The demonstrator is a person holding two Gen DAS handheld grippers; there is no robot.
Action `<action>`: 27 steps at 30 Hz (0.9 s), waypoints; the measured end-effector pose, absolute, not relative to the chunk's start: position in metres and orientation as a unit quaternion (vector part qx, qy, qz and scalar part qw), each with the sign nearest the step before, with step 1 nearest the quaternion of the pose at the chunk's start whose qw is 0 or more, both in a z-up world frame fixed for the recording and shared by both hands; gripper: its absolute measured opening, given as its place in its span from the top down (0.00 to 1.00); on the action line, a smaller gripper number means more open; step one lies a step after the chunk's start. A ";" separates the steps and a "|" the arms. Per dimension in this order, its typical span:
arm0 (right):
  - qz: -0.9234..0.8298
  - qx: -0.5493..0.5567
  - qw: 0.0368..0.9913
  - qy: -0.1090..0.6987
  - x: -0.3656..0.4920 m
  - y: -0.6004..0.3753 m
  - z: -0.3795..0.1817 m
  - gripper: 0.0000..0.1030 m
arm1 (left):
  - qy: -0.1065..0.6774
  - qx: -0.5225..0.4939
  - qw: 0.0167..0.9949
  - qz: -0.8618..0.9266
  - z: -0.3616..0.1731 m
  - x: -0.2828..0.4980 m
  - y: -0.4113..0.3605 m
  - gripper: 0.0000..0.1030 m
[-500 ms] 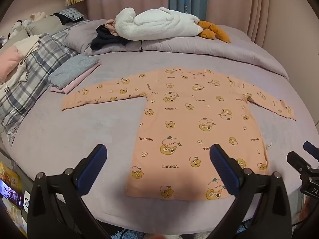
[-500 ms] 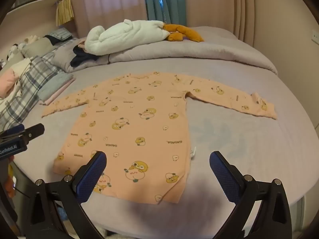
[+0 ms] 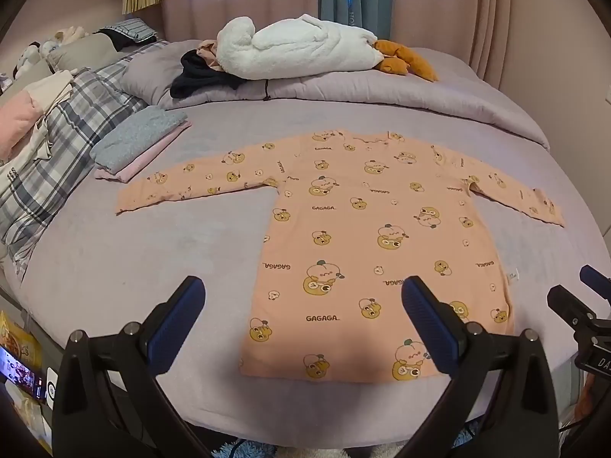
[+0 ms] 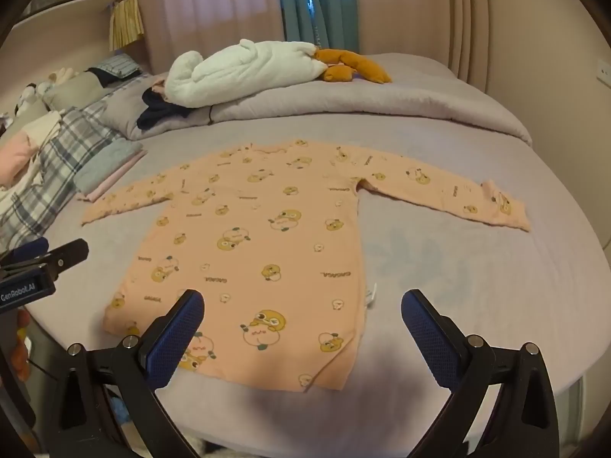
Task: Fold small clothes
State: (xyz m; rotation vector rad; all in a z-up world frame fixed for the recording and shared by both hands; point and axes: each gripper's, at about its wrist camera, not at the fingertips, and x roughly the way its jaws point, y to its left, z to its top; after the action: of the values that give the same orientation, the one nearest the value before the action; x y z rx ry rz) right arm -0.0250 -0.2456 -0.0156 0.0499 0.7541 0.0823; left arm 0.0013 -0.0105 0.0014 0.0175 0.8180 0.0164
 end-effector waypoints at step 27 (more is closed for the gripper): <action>0.041 0.024 0.929 0.366 -0.028 -0.243 -0.017 0.01 | 0.398 0.010 0.917 0.003 0.003 -0.002 -0.012 0.00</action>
State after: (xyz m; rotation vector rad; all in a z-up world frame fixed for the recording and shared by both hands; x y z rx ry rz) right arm -0.0276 -0.2426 -0.0168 0.0489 0.7508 0.0831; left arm -0.0022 -0.0121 0.0032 0.0202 0.8182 0.0060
